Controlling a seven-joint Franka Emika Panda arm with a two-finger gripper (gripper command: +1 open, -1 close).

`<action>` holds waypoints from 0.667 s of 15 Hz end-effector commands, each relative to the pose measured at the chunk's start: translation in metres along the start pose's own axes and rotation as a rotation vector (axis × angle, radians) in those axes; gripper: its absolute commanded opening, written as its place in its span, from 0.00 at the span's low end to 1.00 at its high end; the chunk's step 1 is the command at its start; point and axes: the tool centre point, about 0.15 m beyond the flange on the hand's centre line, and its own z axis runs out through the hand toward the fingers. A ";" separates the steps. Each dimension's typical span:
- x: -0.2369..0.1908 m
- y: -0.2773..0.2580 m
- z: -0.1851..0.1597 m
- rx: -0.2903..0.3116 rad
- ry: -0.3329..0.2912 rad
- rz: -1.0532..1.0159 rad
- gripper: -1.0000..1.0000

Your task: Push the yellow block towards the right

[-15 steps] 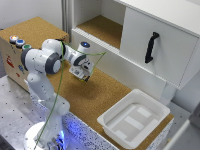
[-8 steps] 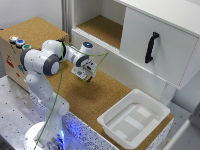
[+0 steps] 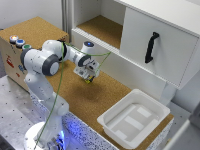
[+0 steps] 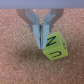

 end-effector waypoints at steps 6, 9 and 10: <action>-0.005 0.045 -0.003 -0.153 -0.103 0.093 0.00; -0.007 0.037 -0.013 -0.140 -0.088 0.074 0.00; -0.009 0.037 -0.015 -0.125 -0.094 0.079 0.00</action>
